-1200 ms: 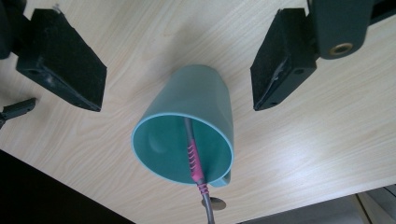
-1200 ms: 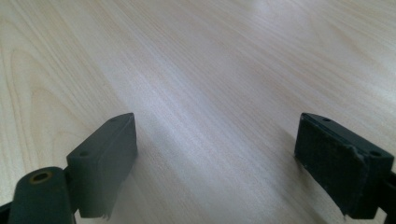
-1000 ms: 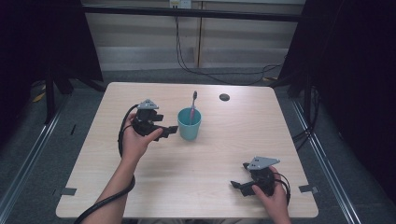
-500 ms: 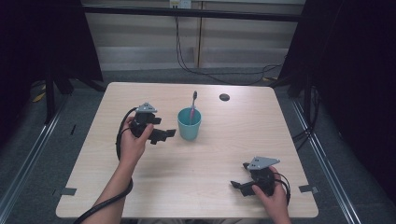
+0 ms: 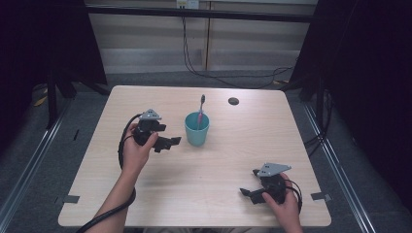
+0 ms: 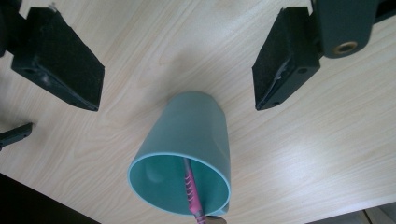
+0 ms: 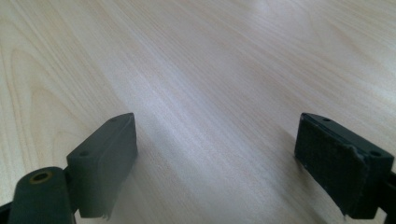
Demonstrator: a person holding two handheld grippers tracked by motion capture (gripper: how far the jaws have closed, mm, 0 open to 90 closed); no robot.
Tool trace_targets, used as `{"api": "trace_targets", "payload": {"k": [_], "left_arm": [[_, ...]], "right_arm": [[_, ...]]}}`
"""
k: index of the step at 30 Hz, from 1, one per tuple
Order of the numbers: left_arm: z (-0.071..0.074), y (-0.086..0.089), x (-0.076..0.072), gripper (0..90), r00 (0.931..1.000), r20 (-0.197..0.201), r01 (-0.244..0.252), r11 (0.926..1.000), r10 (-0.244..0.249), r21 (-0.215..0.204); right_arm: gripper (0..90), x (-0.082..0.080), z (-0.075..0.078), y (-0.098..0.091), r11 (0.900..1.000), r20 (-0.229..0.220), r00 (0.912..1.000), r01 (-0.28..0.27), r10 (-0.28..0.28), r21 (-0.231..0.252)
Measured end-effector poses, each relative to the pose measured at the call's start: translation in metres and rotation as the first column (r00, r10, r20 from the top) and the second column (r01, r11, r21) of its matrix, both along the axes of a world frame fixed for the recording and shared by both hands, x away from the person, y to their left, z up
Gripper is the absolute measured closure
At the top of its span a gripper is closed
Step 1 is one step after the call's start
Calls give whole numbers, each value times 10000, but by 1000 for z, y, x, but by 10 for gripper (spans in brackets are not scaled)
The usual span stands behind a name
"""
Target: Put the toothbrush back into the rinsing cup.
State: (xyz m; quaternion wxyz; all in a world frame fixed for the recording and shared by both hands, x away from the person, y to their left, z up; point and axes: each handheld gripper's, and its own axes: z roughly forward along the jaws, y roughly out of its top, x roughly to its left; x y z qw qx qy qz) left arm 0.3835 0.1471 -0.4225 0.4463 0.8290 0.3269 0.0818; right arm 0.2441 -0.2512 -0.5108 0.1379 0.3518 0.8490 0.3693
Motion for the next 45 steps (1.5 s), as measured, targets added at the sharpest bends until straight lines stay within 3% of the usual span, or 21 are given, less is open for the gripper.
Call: {"api": "trace_targets", "payload": {"k": [28,37,45], "left_arm": [[-26,19,-14,168,9995,-313,-28,10000,30,57],[-32,27,-18,168,9991,-417,-70,9999,65,-105],[-38,35,-20,172,9985,-523,-186,9998,188,56]], "right_arm": [[126,0,0,0,10000,0,10000,-19,19,13],[126,0,0,0,10000,-2,10000,7,-7,-4],[126,0,0,0,10000,-6,10000,-15,15,30]]}}
